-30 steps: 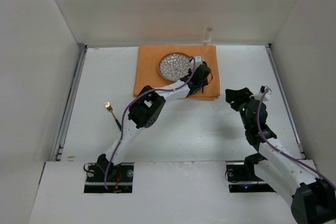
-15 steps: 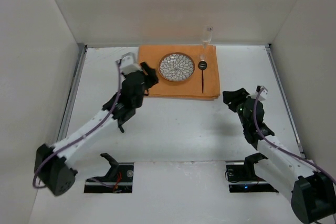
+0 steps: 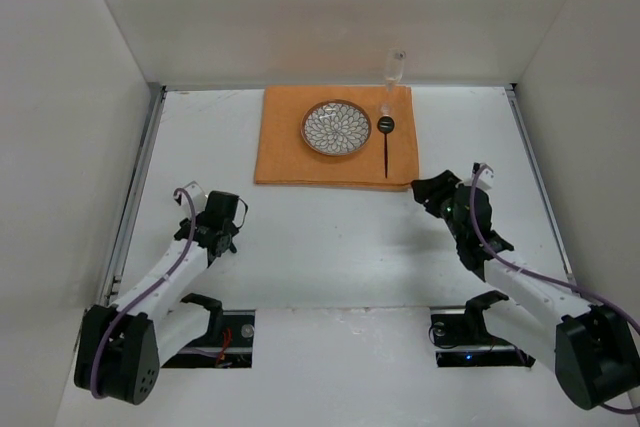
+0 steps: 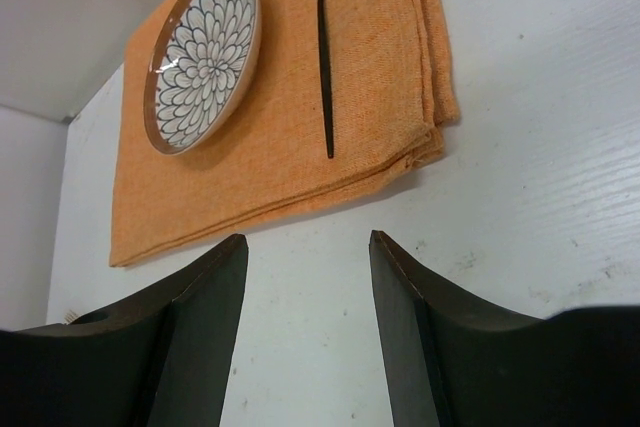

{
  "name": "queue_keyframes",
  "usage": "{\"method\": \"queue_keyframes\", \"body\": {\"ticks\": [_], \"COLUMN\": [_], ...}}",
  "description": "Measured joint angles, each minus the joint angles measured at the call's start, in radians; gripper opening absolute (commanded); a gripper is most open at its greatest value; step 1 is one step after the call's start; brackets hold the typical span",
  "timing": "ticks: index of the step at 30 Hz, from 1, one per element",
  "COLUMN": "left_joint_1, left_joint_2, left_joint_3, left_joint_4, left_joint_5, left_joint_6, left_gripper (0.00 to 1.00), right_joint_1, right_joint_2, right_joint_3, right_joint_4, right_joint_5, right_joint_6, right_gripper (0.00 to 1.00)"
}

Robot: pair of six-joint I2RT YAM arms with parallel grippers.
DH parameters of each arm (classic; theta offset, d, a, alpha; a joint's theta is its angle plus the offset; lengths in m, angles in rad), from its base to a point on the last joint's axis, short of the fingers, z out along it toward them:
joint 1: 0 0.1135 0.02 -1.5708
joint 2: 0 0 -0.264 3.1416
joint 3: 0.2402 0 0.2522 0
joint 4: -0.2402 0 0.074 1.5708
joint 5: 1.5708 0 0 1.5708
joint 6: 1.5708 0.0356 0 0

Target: Set the dinner table for one person

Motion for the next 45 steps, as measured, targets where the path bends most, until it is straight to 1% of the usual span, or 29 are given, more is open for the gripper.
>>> {"method": "queue_keyframes", "body": {"ticks": [8, 14, 22, 28, 34, 37, 41, 43, 45], "left_joint_1": [0.021, 0.035, 0.061, 0.073, 0.073, 0.073, 0.038, -0.008, -0.06], "left_joint_2": [0.101, 0.134, 0.149, 0.161, 0.162, 0.148, 0.084, 0.075, 0.099], "left_joint_3": [-0.033, -0.04, -0.044, -0.044, -0.048, -0.053, -0.042, 0.0, 0.075], "left_joint_4": [0.111, 0.177, 0.21, 0.227, 0.245, 0.246, 0.217, 0.213, 0.222], "left_joint_5": [0.056, 0.081, 0.091, 0.09, 0.092, 0.102, 0.112, 0.106, 0.103], "left_joint_6": [-0.011, -0.011, -0.011, -0.006, 0.005, 0.014, 0.032, 0.051, 0.085], "left_gripper": [0.42, 0.31, 0.26, 0.14, 0.06, 0.04, 0.04, 0.04, 0.04], "right_joint_1": [0.018, 0.026, 0.026, 0.026, 0.025, 0.024, 0.024, 0.024, 0.024], "right_joint_2": [0.006, 0.02, 0.02, 0.014, -0.017, -0.022, -0.021, -0.019, -0.016], "right_joint_3": [0.005, 0.011, 0.011, 0.011, 0.011, 0.011, 0.011, 0.011, 0.011], "right_joint_4": [0.007, 0.02, 0.024, 0.023, 0.024, 0.023, 0.023, 0.023, 0.024], "right_joint_5": [-0.009, -0.016, -0.019, -0.019, -0.018, -0.018, -0.018, -0.018, -0.018], "right_joint_6": [-0.001, -0.007, -0.008, -0.008, -0.008, -0.008, -0.008, -0.008, -0.008], "right_gripper": [0.58, 0.58, 0.58, 0.58, 0.58, 0.58, 0.58, 0.58, 0.58]}}
